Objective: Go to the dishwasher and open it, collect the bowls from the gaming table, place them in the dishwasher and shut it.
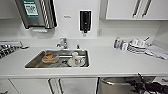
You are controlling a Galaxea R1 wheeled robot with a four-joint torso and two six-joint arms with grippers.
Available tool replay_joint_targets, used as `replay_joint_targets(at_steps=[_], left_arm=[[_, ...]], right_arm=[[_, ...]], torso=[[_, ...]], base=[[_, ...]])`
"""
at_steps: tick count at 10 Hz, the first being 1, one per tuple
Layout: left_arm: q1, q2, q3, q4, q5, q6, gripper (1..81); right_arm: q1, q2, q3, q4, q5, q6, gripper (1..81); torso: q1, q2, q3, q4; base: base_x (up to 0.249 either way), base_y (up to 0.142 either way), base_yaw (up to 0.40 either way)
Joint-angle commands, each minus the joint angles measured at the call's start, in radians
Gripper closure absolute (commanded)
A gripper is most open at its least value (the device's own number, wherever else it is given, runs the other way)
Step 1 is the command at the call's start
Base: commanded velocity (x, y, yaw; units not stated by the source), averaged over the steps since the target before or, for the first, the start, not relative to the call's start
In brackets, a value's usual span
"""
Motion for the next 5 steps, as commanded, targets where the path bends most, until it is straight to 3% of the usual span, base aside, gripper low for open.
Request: replay_joint_targets(at_steps=[1, 4, 5], left_arm=[[-0.09, -0.028, 0.02, 0.009, 0.016, -0.001, 1.0], [-0.086, -0.019, 0.014, 0.009, 0.016, -0.001, 1.0], [-0.086, -0.014, 0.013, 0.007, 0.016, -0.001, 1.0]], right_arm=[[-0.107, -0.035, -0.014, -0.02, -0.277, -0.117, 1.0], [-0.142, -0.052, -0.028, 0.127, -0.277, -0.266, 1.0], [-0.151, -0.048, -0.03, 0.138, -0.276, -0.275, 1.0]], torso=[[0.0, 0.0, 0.0, 0.0], [0.0, 0.0, 0.001, 0.0], [0.0, 0.0, 0.001, 0.0]], base=[[0.0, 0.0, 0.0], [0.0, 0.0, 0.0], [0.0, 0.0, 0.0]])
